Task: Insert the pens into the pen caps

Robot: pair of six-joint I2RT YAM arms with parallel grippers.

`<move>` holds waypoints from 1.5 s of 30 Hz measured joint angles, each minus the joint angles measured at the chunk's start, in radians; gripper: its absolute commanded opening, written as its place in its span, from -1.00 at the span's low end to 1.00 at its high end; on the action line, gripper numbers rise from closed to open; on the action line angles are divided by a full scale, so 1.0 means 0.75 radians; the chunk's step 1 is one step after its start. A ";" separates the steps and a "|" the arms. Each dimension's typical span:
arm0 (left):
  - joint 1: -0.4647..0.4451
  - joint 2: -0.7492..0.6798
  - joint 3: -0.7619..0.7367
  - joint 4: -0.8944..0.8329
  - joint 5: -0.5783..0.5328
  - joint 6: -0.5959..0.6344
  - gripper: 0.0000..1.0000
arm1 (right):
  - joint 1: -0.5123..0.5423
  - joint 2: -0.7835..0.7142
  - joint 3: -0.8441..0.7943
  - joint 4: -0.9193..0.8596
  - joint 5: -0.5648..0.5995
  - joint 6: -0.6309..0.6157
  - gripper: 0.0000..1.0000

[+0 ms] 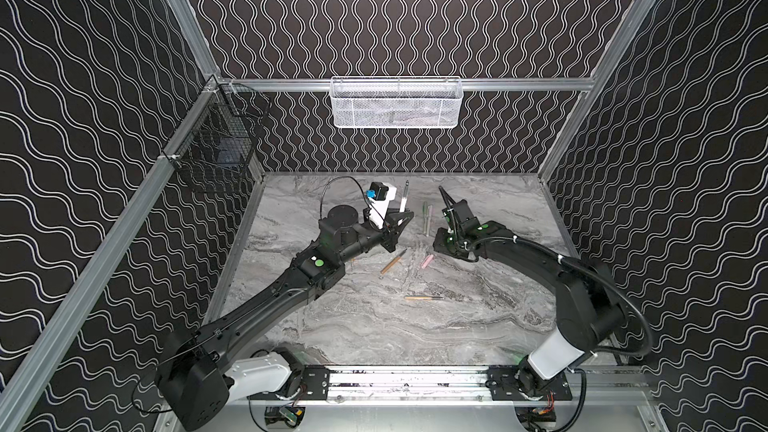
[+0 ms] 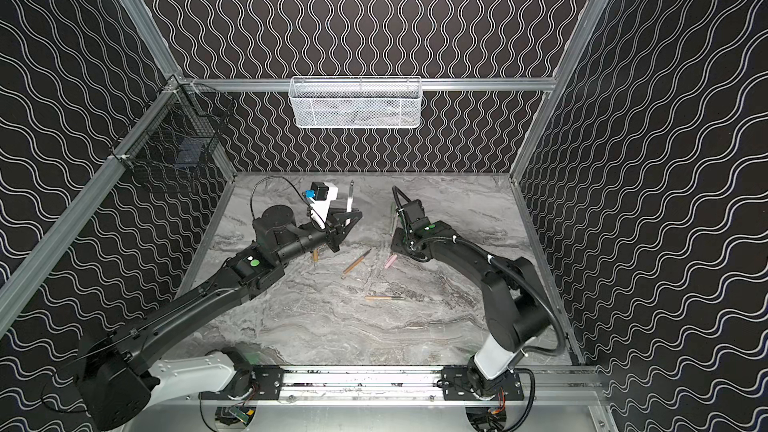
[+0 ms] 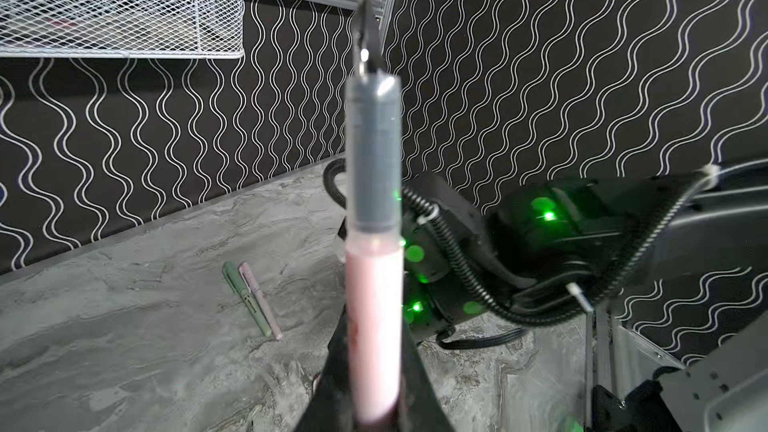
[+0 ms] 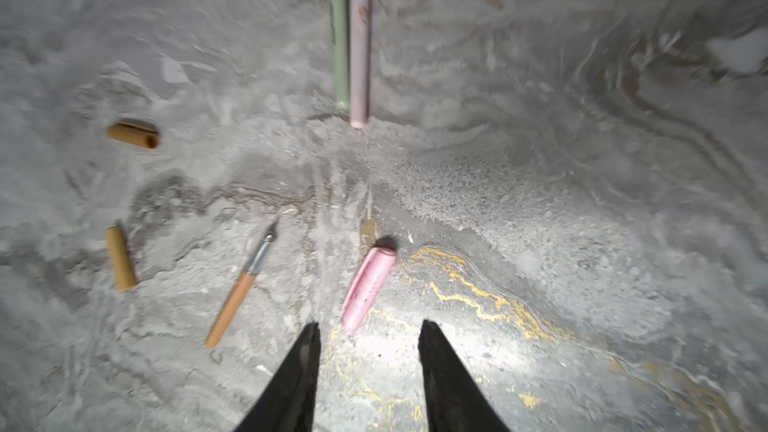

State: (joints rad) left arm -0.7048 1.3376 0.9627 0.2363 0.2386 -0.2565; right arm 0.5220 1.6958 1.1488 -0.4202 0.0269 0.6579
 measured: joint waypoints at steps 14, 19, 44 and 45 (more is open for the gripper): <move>-0.047 -0.034 -0.018 0.011 -0.028 0.034 -1.00 | 0.037 0.257 0.079 0.016 -0.104 0.051 -0.30; -0.047 -0.026 -0.017 0.004 -0.028 0.038 -1.00 | 0.052 0.328 0.140 0.015 -0.090 0.050 -0.31; -0.047 -0.014 -0.015 -0.009 -0.008 0.038 -1.00 | 0.073 0.340 0.241 -0.150 -0.073 -0.278 -0.58; -0.047 -0.013 -0.015 -0.009 -0.007 0.038 -1.00 | 0.073 0.340 0.241 -0.152 -0.073 -0.282 -0.59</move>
State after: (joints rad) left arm -0.7399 1.3281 0.9516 0.2298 0.2333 -0.2283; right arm 0.5766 1.9511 1.3296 -0.5339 -0.0277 0.4465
